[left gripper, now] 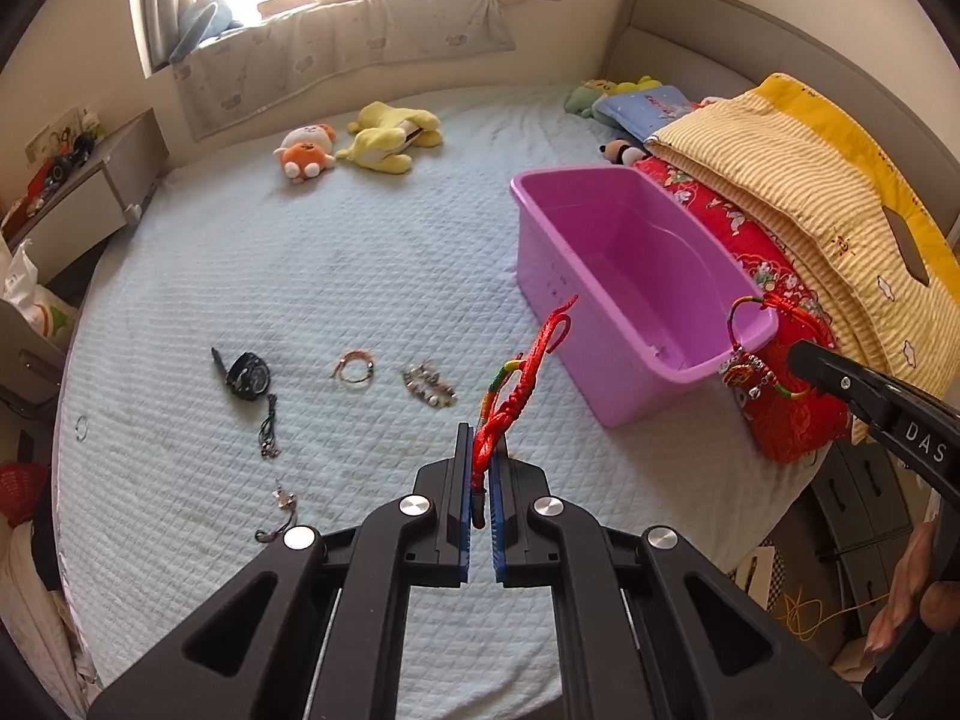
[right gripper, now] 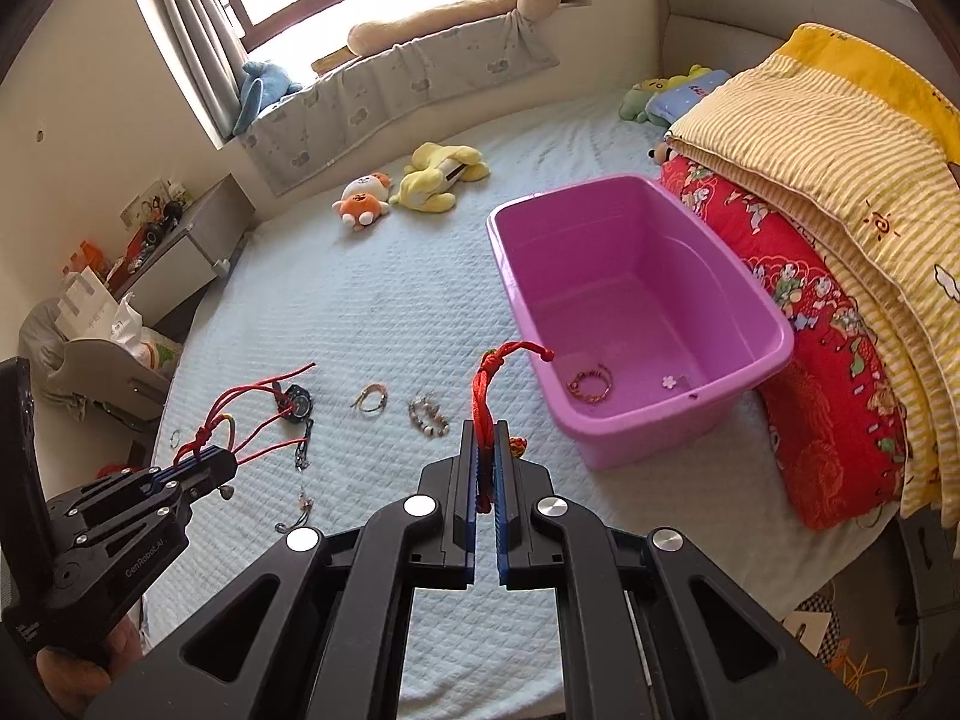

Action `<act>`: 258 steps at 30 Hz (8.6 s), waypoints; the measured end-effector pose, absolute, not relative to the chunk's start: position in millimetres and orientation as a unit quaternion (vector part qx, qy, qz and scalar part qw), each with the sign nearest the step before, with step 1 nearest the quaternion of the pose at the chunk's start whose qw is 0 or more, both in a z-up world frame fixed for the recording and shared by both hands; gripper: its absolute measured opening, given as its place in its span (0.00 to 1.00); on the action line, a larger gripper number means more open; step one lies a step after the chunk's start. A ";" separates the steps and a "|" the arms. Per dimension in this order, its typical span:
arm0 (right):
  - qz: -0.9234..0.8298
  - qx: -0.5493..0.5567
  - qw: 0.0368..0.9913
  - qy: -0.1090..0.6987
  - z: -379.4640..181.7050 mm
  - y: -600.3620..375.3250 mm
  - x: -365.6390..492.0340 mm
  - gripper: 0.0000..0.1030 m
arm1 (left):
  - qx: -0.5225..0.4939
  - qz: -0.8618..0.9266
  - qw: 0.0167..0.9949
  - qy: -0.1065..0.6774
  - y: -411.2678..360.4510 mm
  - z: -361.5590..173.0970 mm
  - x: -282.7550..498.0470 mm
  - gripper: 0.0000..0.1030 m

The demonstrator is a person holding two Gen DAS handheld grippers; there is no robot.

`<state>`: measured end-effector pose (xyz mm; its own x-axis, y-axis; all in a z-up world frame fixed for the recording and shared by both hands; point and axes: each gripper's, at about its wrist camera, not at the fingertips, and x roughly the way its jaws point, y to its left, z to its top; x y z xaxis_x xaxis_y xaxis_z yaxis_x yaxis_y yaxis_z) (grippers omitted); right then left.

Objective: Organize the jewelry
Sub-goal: 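Carry both red-string bracelets in the two tools over the pink tub, then open both tools to drop the red-string bracelets into the tub, then withdraw both open tools from the tub over the remaining jewelry, then lower the left tool to the brown leather-cord pendant while the right tool approaches the yellow flower chain, then close the left tool on the leather-cord pendant while the right tool grips the flower chain, then lift and carry the pendant and flower chain in both tools over the pink tub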

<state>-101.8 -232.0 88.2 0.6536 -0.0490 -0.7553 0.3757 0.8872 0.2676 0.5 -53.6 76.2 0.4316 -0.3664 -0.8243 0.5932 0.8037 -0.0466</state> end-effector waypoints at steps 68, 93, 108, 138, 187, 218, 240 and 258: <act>0.018 0.140 0.838 0.527 41.6 -453.5 0.2 0.44 | 0.101 -0.161 0.828 0.527 -293.0 56.5 66.8 0.71; 0.085 0.131 0.823 0.546 26.6 -334.4 -47.6 0.52 | 0.056 -0.066 0.808 0.582 -103.2 34.2 7.2 0.86; 0.098 0.100 0.824 0.549 27.4 -204.1 -26.0 0.56 | 0.016 -0.022 0.820 0.572 58.8 38.8 20.4 0.86; -0.076 0.133 0.835 0.528 -123.2 -124.0 -9.8 0.58 | 0.054 -0.118 0.849 0.512 142.8 -116.7 75.4 0.86; -0.077 0.073 0.876 0.470 -250.8 -148.2 42.7 0.57 | 0.104 -0.114 0.880 0.450 105.1 -247.2 130.9 0.86; -0.058 0.085 0.868 0.485 -236.1 -127.2 39.0 0.10 | 0.113 -0.172 0.861 0.465 83.5 -233.6 113.8 0.08; -0.048 0.107 0.871 0.476 -128.4 -93.5 3.9 0.10 | 0.102 -0.206 0.867 0.442 102.0 -109.4 72.1 0.07; -0.090 0.152 0.872 0.456 14.7 -87.1 -39.6 0.10 | 0.127 -0.269 0.854 0.427 106.2 22.3 58.1 0.07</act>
<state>-39.6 -87.1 14.7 0.5682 -0.0185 -0.8227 0.2958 0.9375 0.1833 58.1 106.2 22.3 0.4905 -0.3512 -0.7976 0.5685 0.8226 -0.0126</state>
